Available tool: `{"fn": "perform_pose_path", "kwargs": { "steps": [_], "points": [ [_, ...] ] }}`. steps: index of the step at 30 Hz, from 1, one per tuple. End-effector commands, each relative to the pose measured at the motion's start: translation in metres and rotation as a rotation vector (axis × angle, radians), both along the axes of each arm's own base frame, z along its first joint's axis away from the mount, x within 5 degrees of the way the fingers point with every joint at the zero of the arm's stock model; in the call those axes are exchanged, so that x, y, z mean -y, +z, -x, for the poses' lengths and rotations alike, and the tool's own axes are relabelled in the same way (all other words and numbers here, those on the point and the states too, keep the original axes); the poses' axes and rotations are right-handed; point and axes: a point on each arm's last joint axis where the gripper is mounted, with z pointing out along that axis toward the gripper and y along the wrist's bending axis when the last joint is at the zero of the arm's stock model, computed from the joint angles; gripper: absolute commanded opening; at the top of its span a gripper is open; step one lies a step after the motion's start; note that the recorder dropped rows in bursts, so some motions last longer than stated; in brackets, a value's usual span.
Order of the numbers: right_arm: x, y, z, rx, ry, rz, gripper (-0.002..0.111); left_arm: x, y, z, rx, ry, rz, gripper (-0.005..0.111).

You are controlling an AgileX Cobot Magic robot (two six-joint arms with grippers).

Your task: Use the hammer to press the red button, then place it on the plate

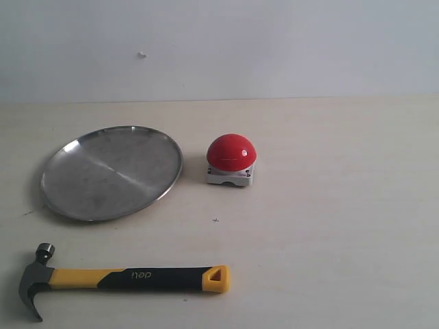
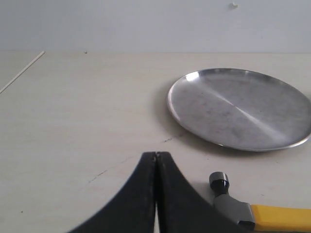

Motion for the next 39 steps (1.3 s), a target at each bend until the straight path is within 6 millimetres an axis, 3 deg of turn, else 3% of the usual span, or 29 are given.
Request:
{"fn": "perform_pose_path", "kwargs": {
  "steps": [1,4,7,11,15,19,24,27,32,36,39],
  "points": [
    [-0.007,-0.005,0.001,-0.082,0.081,0.004,0.0,0.0,0.001,0.0,0.011,0.002,-0.001,0.0],
    [-0.007,0.0,0.001,-0.064,0.078,-0.015,0.0,0.0,0.001,0.0,0.011,0.002,-0.001,0.0],
    [-0.002,0.017,0.004,0.031,0.029,-0.041,0.0,0.0,0.001,0.0,0.011,0.002,-0.001,0.0],
    [0.009,0.058,0.012,0.236,-0.088,-0.046,0.0,0.0,0.001,0.0,0.011,0.002,-0.001,0.0],
    [0.005,0.101,0.007,0.241,-0.076,0.07,0.0,0.0,0.001,0.0,0.011,0.002,-0.001,0.0],
    [-0.003,0.146,-0.023,0.104,0.007,0.153,0.0,0.0,0.001,0.0,0.011,0.002,-0.001,0.0],
    [-0.019,0.179,-0.101,-0.235,0.228,0.391,0.0,0.0,0.001,0.0,0.011,0.002,-0.001,0.0],
    [-0.035,0.177,-0.154,-0.495,0.502,0.532,0.0,0.0,0.001,0.0,0.011,0.002,-0.001,0.0],
    [-0.079,0.151,-0.213,-0.777,0.762,0.757,0.0,0.0,0.001,0.0,0.011,0.002,-0.001,0.0],
    [-0.145,0.1,-0.232,-0.865,0.972,0.992,0.0,0.0,0.001,0.0,0.011,0.002,-0.001,0.0],
    [-0.205,0.058,-0.223,-0.84,1.207,1.188,0.0,0.0,0.001,0.0,0.011,0.002,-0.001,0.0]
  ]
}}
